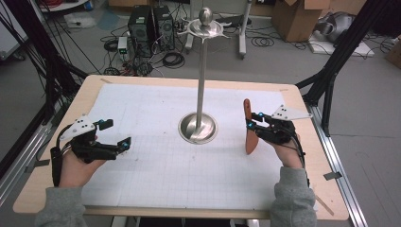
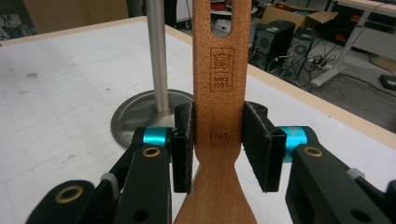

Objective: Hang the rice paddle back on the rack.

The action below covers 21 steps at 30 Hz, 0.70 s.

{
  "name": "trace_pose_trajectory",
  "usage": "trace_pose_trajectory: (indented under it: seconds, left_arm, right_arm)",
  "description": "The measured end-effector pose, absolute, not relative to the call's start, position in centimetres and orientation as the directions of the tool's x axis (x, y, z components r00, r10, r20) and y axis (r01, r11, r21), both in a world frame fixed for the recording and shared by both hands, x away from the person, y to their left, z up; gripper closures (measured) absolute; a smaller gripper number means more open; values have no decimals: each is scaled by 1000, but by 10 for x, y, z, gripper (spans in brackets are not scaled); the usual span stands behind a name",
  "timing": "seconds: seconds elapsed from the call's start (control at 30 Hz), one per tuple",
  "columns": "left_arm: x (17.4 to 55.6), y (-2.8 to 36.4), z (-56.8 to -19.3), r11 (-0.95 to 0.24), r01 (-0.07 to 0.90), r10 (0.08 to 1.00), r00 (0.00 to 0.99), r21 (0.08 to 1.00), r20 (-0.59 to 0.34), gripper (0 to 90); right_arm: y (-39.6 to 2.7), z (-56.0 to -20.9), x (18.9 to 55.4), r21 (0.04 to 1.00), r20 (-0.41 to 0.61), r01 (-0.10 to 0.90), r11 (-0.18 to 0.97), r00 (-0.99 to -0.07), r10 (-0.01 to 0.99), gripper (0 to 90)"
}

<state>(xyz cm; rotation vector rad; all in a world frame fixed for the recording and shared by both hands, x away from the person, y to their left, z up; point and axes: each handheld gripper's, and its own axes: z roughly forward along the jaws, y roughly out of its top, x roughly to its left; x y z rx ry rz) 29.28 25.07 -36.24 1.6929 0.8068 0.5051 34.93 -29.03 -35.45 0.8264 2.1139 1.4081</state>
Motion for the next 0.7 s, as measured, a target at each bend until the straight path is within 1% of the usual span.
trace_pose_trajectory:
  seconds: [0.47, 0.7]
  left_arm:
    - [293, 251, -362, -128, 248, 737, 672, 960, -75, 18]
    - [292, 252, -361, -125, 247, 737, 672, 961, -76, 18]
  right_arm:
    - [-293, -351, 346, 943, -37, 205, 260, -715, 698, 647]
    - [-296, -346, 343, 957, -36, 175, 233, -724, 689, 647]
